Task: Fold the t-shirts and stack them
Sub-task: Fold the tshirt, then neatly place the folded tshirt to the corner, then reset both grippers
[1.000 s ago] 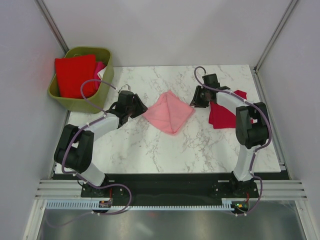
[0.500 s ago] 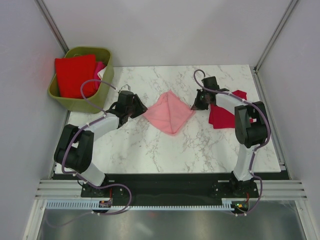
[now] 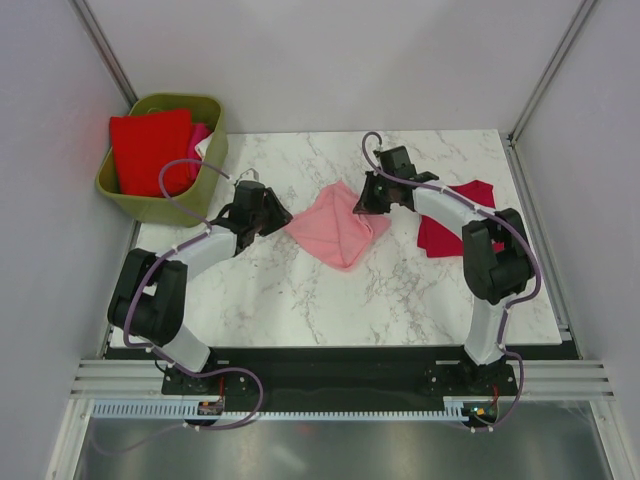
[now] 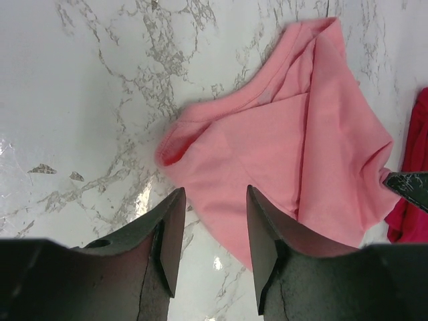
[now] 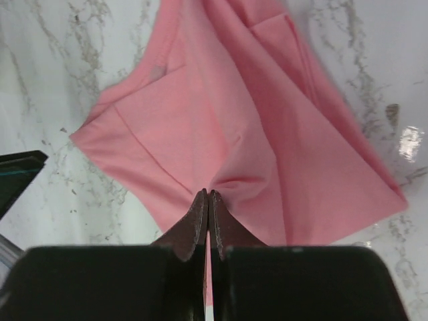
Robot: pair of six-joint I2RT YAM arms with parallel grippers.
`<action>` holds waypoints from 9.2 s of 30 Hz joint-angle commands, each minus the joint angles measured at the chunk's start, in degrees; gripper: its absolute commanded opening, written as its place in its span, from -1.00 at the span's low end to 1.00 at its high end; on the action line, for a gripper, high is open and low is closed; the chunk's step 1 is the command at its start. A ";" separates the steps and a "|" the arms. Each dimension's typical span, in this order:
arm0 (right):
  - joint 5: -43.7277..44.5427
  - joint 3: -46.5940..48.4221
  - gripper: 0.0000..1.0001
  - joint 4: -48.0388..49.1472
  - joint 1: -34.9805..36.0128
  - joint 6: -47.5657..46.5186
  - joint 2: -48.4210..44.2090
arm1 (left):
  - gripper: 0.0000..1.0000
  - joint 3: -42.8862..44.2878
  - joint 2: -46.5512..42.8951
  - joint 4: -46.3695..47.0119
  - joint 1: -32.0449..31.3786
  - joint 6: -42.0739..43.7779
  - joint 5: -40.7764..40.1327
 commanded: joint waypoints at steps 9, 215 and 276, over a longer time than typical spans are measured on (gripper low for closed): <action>-7.60 6.83 -0.93 7.61 4.71 10.74 5.26 | -0.03 0.29 -1.55 0.17 1.83 2.08 0.37; 4.44 3.58 -1.00 -3.19 -43.80 -4.55 -8.90 | -0.95 63.38 45.20 9.40 -31.57 -10.84 -0.33; 16.25 -31.02 0.50 34.31 -2.23 -8.86 -27.31 | 0.97 -8.74 -22.97 3.86 -12.14 15.08 -17.03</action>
